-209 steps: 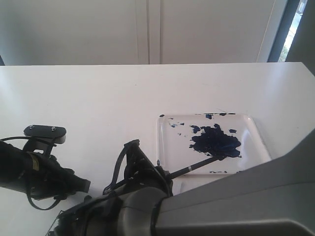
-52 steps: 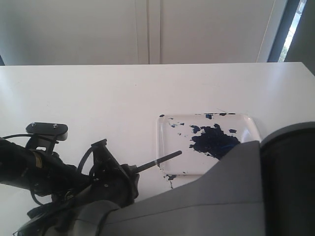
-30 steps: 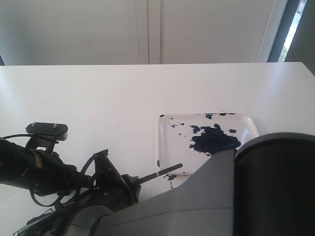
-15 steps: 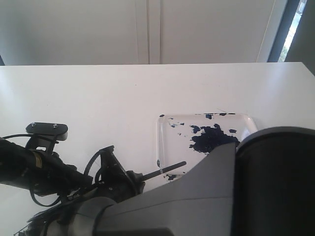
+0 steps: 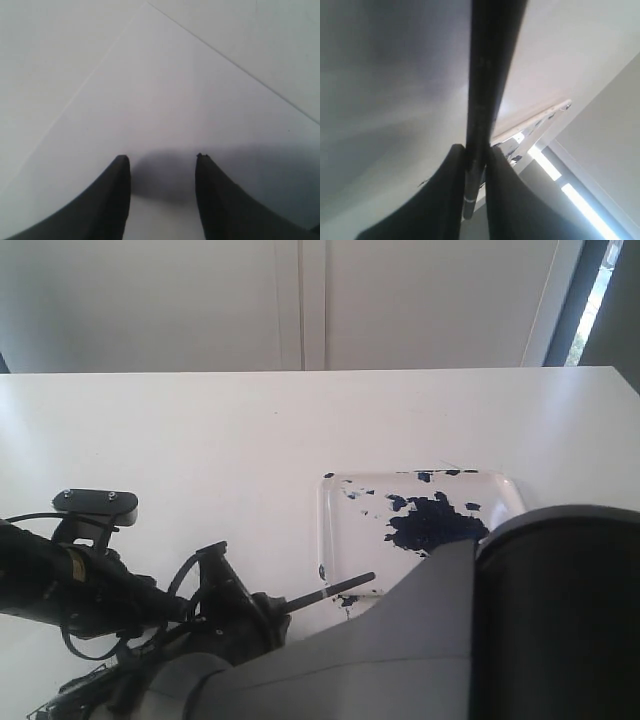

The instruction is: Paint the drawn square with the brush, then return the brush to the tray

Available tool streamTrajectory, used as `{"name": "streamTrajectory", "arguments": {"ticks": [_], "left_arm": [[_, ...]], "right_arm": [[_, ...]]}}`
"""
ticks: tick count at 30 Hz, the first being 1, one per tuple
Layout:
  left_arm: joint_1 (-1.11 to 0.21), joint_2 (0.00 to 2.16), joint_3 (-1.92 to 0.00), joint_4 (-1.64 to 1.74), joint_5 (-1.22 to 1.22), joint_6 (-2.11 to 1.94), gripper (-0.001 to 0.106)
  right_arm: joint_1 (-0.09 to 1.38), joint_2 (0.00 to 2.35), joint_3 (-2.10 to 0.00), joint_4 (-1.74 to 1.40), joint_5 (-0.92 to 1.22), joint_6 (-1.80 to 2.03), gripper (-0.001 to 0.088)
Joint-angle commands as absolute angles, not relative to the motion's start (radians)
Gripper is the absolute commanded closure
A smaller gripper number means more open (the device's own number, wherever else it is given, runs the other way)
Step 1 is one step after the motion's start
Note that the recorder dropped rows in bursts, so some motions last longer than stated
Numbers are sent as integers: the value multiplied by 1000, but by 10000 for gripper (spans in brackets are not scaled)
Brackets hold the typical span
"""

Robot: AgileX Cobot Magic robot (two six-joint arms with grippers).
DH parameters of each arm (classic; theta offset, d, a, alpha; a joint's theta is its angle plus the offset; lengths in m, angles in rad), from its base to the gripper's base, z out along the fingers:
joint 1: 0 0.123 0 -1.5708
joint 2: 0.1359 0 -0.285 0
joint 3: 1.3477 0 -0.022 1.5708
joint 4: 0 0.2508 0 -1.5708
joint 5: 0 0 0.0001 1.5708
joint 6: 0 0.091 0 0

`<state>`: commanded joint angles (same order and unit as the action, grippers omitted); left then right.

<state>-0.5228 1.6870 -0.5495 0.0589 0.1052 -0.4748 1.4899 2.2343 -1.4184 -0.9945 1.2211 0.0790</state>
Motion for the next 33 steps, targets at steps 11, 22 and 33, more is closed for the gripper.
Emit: {"name": "streamTrajectory", "arguments": {"ticks": [11,22,33], "left_arm": [[-523,1687,-549,59,107,-475,574],[-523,1687,-549,57,117,-475,574],[-523,1687,-549,57,117,-475,574]], "right_arm": [[1535,2193,-1418,-985,1221,45,868],[1535,2168,-1393,-1025,1221,-10,868],[1535,2168,-1317,-1138,1221,-5,868]]}}
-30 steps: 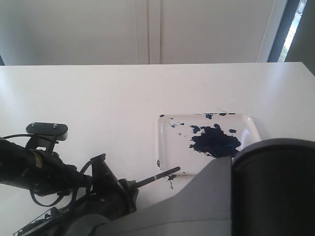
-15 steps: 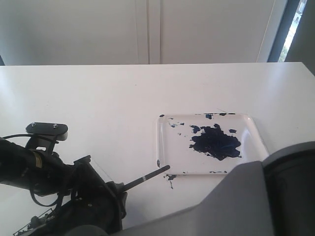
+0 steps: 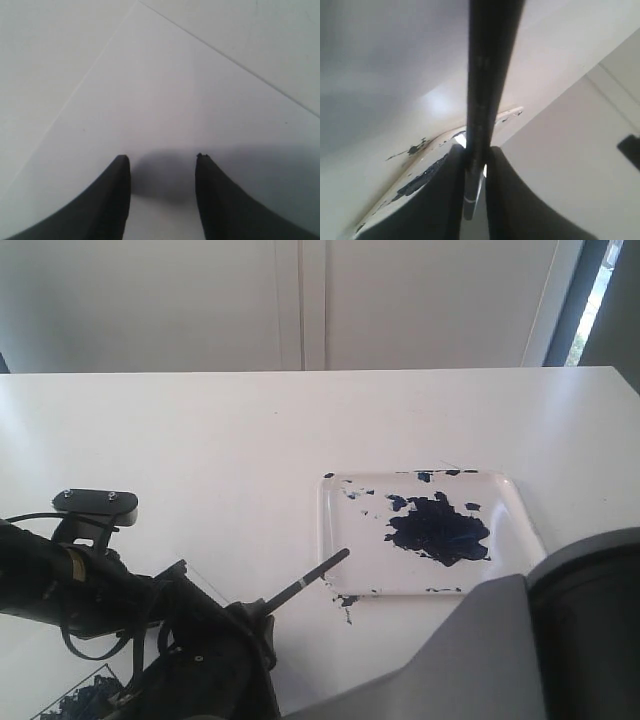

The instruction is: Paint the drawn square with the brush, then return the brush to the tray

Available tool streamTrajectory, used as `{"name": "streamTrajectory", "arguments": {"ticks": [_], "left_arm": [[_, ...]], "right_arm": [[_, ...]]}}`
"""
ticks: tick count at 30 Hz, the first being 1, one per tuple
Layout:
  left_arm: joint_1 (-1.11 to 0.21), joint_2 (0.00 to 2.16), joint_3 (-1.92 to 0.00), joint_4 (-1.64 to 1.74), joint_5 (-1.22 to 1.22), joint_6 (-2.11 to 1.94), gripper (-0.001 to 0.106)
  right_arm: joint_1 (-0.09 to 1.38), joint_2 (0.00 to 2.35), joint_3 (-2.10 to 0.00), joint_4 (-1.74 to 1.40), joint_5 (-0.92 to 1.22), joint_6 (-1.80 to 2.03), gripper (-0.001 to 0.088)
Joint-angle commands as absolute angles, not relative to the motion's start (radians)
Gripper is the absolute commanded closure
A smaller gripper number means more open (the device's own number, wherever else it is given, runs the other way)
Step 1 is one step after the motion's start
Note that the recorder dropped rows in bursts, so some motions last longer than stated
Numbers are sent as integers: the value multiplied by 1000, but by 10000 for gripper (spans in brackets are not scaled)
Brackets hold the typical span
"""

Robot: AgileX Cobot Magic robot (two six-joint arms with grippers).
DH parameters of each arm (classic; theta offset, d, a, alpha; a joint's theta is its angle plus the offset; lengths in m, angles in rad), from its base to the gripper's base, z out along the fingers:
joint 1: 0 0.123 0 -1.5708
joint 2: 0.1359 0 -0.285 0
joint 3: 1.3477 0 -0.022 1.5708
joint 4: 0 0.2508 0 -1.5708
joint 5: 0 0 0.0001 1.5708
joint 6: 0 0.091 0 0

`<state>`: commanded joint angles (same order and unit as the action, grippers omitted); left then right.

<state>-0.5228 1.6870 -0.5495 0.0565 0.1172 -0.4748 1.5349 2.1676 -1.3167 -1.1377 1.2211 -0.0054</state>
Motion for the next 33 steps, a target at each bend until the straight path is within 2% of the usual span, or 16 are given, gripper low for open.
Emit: {"name": "streamTrajectory", "arguments": {"ticks": [17,33], "left_arm": [[-523,1687,-549,57,120,-475,574],[-523,1687,-549,54,117,-475,574]], "right_arm": [[1465,2174,-1317,-1146,1221,28,868],[1570,2172,-1317,-1142,1221,40,868]]}}
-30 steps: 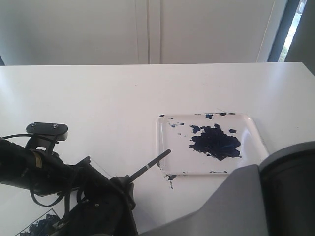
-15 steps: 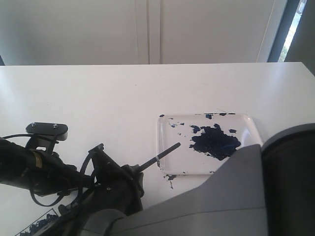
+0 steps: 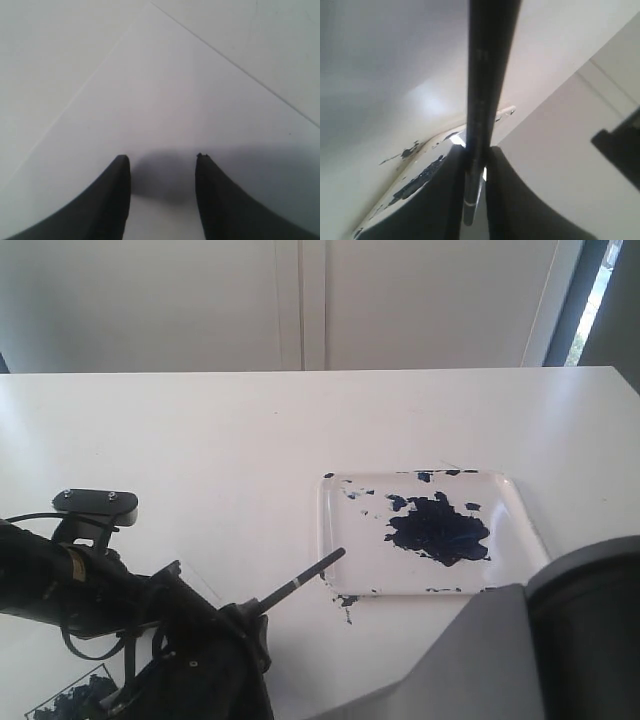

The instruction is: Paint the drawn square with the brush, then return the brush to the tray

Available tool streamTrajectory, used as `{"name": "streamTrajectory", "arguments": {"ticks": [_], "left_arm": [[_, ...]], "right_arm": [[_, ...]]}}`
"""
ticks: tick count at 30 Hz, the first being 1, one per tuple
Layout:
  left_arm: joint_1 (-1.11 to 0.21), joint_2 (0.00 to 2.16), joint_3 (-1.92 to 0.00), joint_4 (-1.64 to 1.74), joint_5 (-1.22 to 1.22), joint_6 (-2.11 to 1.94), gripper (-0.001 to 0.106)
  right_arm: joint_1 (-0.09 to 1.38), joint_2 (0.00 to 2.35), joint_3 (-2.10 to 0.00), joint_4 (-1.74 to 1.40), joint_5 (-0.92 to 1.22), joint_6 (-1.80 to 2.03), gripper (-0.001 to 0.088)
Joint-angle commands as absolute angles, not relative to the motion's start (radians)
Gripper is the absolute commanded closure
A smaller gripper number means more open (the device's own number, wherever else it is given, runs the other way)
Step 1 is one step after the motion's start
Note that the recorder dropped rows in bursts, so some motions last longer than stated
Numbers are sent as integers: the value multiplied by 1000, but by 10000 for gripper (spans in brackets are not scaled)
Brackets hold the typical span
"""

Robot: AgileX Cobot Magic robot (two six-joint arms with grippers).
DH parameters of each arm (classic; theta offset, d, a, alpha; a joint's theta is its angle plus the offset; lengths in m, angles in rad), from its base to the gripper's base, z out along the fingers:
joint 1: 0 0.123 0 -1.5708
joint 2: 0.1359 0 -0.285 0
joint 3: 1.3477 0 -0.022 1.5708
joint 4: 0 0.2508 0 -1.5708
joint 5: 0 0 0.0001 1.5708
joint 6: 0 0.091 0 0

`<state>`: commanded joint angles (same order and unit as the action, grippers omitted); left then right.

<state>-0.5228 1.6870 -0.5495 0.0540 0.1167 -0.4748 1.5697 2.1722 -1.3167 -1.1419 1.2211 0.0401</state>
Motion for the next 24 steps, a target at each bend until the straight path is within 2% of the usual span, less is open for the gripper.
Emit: {"name": "streamTrajectory", "arguments": {"ticks": [12,24], "left_arm": [[-523,1687,-549,54,117,-475,574],[-523,1687,-549,54,121,-475,574]], "right_arm": [[1493,2176,-1364,-1125,1221,34,868],[1493,2241,-1365,-1138,1221,28,868]]}}
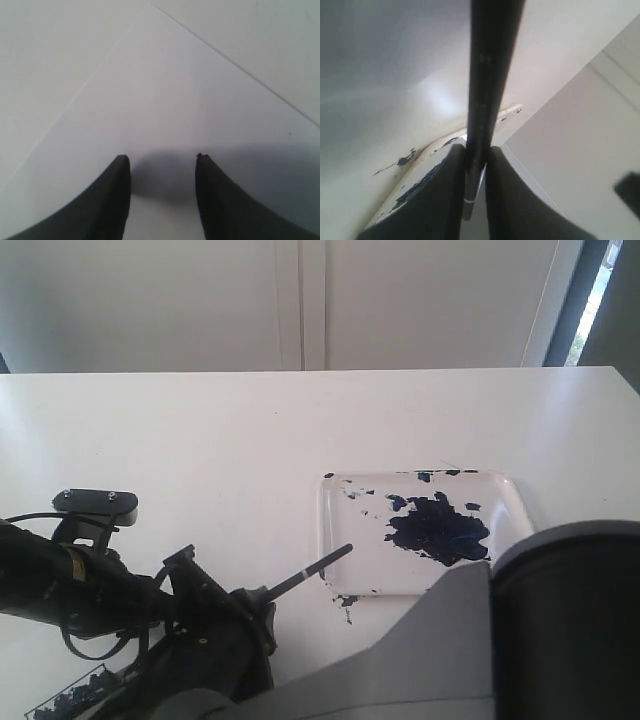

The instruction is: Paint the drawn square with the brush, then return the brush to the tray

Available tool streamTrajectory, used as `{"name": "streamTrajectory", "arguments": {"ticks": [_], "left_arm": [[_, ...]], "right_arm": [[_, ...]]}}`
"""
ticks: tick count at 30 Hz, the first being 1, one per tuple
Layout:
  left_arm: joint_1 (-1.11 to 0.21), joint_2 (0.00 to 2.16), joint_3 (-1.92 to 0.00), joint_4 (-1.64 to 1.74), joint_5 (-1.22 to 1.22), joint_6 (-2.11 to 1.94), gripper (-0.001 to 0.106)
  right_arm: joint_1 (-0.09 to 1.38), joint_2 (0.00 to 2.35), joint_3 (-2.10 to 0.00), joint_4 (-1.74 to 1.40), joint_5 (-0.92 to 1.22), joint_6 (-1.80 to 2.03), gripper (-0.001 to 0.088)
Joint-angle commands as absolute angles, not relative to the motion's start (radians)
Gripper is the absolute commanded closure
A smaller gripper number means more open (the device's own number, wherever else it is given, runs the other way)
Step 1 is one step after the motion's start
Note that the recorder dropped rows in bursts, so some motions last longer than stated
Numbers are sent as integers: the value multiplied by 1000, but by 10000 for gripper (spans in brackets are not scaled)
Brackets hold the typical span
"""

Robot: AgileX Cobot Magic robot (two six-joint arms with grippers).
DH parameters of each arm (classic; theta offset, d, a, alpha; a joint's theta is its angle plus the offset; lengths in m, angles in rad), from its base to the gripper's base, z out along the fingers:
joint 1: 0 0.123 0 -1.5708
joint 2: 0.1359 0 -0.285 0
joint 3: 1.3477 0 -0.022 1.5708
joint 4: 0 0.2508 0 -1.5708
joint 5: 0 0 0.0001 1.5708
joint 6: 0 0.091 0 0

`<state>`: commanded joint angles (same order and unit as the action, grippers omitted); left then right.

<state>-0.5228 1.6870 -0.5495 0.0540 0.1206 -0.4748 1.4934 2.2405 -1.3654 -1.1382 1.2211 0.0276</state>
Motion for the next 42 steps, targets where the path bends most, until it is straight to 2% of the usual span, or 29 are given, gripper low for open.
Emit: {"name": "streamTrajectory", "arguments": {"ticks": [14,42], "left_arm": [[-523,1687,-549,54,121,-475,574],[-521,1687,-549,34,97,-482,574]], "right_arm": [[1565,2243,-1399,-1149,1221,13,868],[1495,2284,-1482,-1068,1221,10,868]]}}
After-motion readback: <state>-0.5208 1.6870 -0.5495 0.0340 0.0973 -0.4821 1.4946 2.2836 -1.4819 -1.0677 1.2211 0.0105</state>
